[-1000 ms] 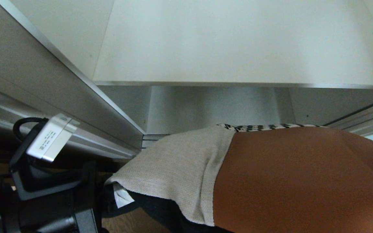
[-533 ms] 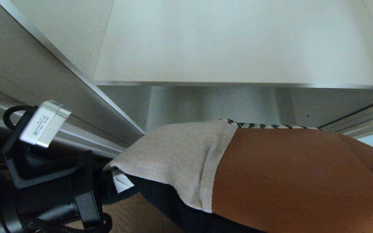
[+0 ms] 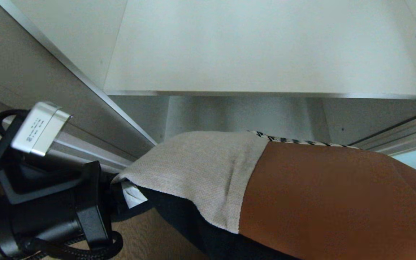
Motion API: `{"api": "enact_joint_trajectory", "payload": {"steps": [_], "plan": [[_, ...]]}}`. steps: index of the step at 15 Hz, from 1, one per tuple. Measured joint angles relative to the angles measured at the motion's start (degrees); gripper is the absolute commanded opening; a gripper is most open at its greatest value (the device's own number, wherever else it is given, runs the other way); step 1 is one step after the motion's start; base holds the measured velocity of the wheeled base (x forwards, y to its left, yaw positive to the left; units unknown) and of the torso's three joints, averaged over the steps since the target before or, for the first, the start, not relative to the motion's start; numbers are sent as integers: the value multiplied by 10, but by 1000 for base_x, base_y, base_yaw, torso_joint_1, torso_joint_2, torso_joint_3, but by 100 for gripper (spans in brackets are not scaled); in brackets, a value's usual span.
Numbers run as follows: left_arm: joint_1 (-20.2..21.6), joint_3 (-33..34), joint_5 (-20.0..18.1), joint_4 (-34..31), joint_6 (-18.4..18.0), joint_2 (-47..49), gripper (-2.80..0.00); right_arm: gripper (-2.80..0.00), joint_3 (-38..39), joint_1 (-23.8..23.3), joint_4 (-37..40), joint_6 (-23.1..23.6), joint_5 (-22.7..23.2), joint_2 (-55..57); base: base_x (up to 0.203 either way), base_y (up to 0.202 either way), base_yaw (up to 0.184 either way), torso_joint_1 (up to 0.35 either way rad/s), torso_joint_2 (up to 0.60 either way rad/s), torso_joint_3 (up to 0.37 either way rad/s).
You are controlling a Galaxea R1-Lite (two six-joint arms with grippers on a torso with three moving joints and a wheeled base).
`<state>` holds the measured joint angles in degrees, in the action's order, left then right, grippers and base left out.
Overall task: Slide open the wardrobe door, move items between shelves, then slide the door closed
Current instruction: Place the pillow on the higher shelf
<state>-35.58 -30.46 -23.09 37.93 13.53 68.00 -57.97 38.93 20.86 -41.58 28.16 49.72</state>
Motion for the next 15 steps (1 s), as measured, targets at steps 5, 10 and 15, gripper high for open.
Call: {"api": "enact_joint_trajectory", "payload": {"steps": [5,10,15], "plan": [[0,-1,0,0,0,1,-280,-280,-2,0,0,0,0,-1,0,0,0,0,0,0],[0,0,0,0,1,-1,-280,-280,-4,0,-2,1,0,1,0,0,0,0,0,0],[0,-2,-1,3,1,-2,-280,-280,-2,0,-5,16,3,4,0,0,0,0,0,0]]}}
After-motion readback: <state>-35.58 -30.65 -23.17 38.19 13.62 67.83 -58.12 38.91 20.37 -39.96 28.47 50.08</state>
